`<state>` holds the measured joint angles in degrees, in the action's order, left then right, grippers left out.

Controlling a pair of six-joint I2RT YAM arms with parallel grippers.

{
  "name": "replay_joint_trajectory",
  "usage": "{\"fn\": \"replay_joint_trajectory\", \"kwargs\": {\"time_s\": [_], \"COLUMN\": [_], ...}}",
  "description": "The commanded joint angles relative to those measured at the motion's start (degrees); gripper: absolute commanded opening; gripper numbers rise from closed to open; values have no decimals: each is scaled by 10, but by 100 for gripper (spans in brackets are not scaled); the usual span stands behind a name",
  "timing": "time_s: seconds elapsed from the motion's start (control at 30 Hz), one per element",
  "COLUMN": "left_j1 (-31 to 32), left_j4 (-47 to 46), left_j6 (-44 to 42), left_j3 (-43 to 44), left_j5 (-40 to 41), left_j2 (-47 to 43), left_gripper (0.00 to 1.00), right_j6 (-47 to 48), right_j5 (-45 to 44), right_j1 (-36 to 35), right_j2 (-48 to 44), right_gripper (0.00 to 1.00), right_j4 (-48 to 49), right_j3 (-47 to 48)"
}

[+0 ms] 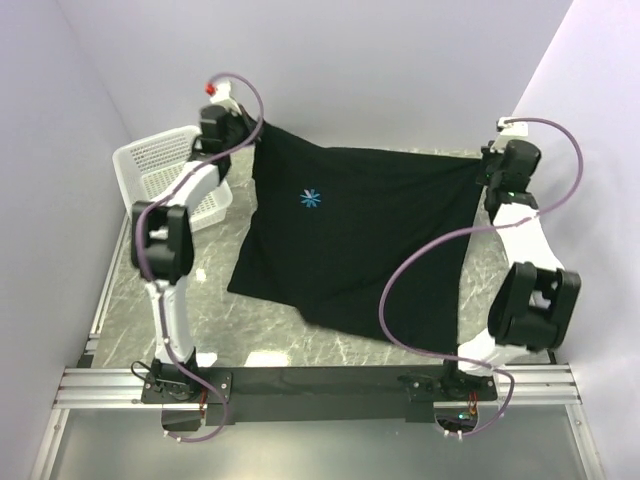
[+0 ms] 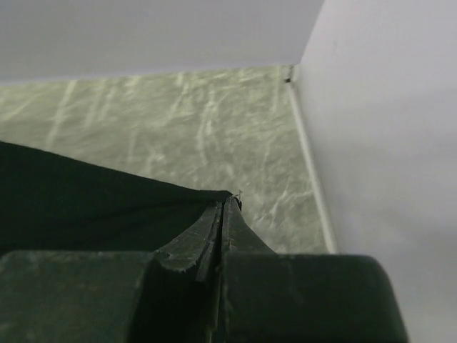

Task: Fold and stack the t-shirts
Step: Flatten out the T-shirt at the center of the board.

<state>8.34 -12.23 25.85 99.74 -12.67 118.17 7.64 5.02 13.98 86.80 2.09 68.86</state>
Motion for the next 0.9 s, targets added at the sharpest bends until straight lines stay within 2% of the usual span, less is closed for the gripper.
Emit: {"fn": "replay_joint_trajectory", "kwargs": {"time_s": [0.0,0.13,0.27,0.67,0.73,0.77,0.8,0.87], "left_j1": [15,24,27,32,33,33,33,33], "left_j4": [-47,-33,-30,40,51,59,64,66], "left_j6": [41,57,73,102,105,108,107,107], "left_j3": [52,77,96,207,239,250,271,283], "left_j5": [4,40,60,112,108,105,101,82], "left_j2": [42,112,145,238,257,263,272,274], "left_gripper": [1,1,1,1,10,22,30,47], "right_j6": [31,40,55,69,66,64,61,56], "right_j5": [-103,-165,-207,-231,-239,-240,-239,-237], "right_j1": [-9,-14,-14,-39,-43,-44,-45,-45], "right_j2": [39,132,200,349,365,377,381,377], "right_gripper": [0,0,0,0,5,10,27,42], "right_j4": [138,131,132,121,109,103,100,97], "right_j3": [15,82,131,250,280,290,305,312]}}
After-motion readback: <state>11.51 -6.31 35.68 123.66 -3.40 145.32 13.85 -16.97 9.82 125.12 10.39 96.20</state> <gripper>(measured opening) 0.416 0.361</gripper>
